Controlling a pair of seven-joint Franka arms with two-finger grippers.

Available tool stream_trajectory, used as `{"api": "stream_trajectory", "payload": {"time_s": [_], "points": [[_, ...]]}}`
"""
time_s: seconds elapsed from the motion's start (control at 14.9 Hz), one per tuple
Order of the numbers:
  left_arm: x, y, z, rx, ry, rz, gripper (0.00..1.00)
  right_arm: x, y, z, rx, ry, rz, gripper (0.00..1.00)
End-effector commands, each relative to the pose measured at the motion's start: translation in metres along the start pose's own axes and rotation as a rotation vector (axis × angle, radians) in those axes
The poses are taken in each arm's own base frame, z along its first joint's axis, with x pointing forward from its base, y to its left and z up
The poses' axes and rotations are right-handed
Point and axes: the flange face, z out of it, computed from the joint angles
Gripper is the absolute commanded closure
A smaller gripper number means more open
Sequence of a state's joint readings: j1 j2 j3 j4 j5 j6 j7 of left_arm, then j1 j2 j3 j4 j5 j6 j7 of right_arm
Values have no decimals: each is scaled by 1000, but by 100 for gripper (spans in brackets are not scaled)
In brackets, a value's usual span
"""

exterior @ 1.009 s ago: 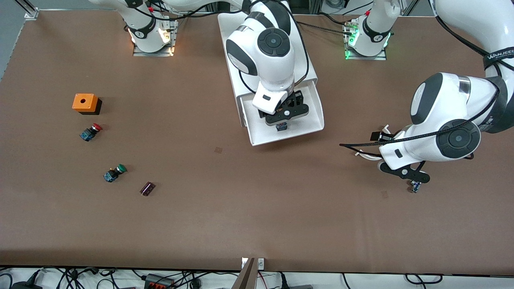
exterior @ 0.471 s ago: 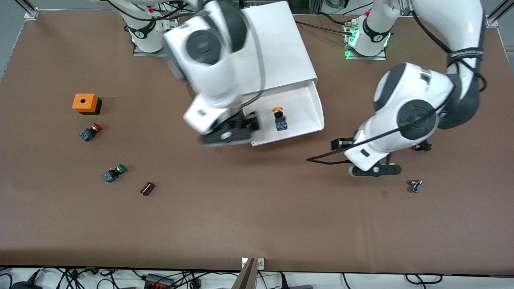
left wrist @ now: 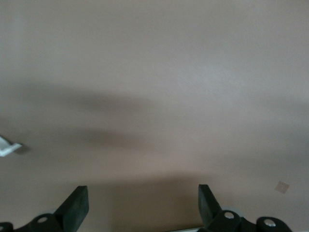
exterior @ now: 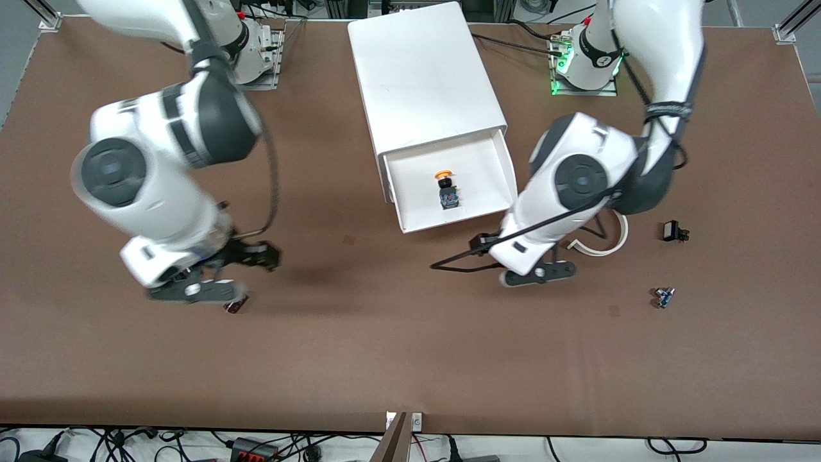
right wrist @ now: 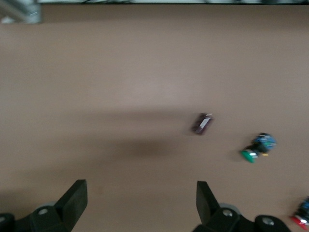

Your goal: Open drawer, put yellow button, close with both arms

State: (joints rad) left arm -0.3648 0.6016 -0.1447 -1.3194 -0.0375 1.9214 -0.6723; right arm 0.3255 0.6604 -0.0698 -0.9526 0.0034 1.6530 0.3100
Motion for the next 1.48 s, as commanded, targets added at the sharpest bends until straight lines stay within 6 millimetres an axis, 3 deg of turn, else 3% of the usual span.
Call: {"api": "stream_trajectory", "payload": {"time_s": [0.0,0.2,0.47,0.74,0.94,1.21,1.41], "points": [[-12,8,22,17,-16,-9,0,5,51,-11,12,-16,-20,0],[-33,18,41,49,-51,-40,0,10,98,-29,10,2,-19,0],[-57,29,44,87,-105,-37,0,6,153,-50,9,-18,58,0],[-87,44,40,104,-164,7,0,-13,212,-79,37,-57,132,0],[-112,53,51,118,-199,27,0,-44,242,-98,42,-71,109,0],[-135,55,53,137,-216,53,0,-65,253,-110,45,-77,54,0],[-156,61,54,141,-238,85,0,-69,257,-104,38,-92,39,0]]}}
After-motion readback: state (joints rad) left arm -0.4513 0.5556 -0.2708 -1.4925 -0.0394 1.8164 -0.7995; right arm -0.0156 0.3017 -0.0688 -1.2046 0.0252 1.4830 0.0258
